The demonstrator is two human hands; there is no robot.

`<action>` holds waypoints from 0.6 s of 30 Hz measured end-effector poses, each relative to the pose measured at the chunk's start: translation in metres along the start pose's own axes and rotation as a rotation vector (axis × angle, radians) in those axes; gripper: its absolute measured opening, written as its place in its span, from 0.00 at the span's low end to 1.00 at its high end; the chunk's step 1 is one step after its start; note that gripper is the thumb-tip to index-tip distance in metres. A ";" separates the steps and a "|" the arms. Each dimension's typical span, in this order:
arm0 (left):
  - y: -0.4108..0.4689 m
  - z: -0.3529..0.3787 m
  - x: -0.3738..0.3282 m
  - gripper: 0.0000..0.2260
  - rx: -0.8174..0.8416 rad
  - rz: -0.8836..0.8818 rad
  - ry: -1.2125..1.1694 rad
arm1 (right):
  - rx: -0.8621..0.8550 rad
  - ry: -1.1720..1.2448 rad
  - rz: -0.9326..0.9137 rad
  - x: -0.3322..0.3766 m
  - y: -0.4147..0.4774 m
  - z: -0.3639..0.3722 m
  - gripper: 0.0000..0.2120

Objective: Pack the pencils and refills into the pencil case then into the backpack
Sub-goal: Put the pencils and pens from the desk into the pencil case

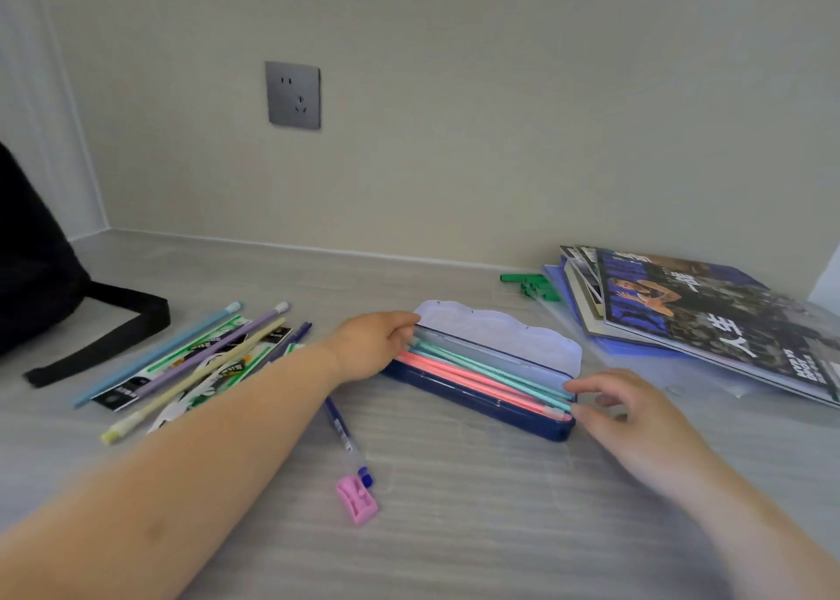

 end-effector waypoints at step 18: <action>-0.091 -0.123 0.142 0.17 -0.171 -0.544 0.260 | 0.094 -0.322 -0.421 0.040 -0.032 0.036 0.20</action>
Point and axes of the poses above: each hand's wrist, its own y-axis towards the middle knuckle, its own z-axis out of the palm, x = y × z, the point moved 1 cm from there along y, towards the middle knuckle, and after that the axes turned 10 degrees about -x, right-handed, at the moved point
